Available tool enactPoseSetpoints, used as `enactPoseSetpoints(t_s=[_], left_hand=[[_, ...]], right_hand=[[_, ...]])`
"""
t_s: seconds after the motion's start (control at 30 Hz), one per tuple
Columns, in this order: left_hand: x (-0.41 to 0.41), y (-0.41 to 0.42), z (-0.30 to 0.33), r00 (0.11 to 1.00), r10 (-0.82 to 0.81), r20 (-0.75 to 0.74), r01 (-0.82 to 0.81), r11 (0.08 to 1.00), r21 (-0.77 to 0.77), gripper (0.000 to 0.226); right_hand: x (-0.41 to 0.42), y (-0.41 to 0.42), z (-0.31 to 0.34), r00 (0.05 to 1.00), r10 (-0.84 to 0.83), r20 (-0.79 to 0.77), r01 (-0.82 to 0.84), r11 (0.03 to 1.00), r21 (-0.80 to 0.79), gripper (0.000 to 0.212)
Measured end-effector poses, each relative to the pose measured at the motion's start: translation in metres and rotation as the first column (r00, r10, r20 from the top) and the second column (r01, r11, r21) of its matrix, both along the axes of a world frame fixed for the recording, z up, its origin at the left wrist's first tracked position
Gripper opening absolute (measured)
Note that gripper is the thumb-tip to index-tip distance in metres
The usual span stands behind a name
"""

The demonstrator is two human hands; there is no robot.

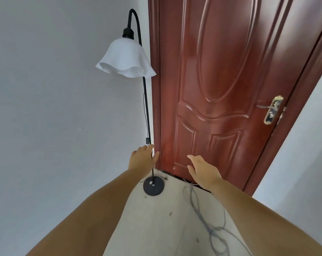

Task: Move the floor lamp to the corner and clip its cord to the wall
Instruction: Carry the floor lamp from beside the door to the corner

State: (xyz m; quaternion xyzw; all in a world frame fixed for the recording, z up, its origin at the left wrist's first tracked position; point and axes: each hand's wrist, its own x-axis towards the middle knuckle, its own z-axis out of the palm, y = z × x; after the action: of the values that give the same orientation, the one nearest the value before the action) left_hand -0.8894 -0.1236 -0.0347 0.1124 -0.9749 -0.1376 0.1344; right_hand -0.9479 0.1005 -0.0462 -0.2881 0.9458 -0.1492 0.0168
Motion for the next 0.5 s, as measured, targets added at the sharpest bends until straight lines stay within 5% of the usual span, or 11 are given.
enactPoseSetpoints(t_s=[0.5], left_hand=[[-0.268, -0.086, -0.044, 0.965, 0.217, 0.148, -0.241, 0.956, 0.168, 0.042]], right_hand=[[-0.293, -0.122, -0.049, 0.979, 0.171, 0.108, -0.172, 0.985, 0.001, 0.042]])
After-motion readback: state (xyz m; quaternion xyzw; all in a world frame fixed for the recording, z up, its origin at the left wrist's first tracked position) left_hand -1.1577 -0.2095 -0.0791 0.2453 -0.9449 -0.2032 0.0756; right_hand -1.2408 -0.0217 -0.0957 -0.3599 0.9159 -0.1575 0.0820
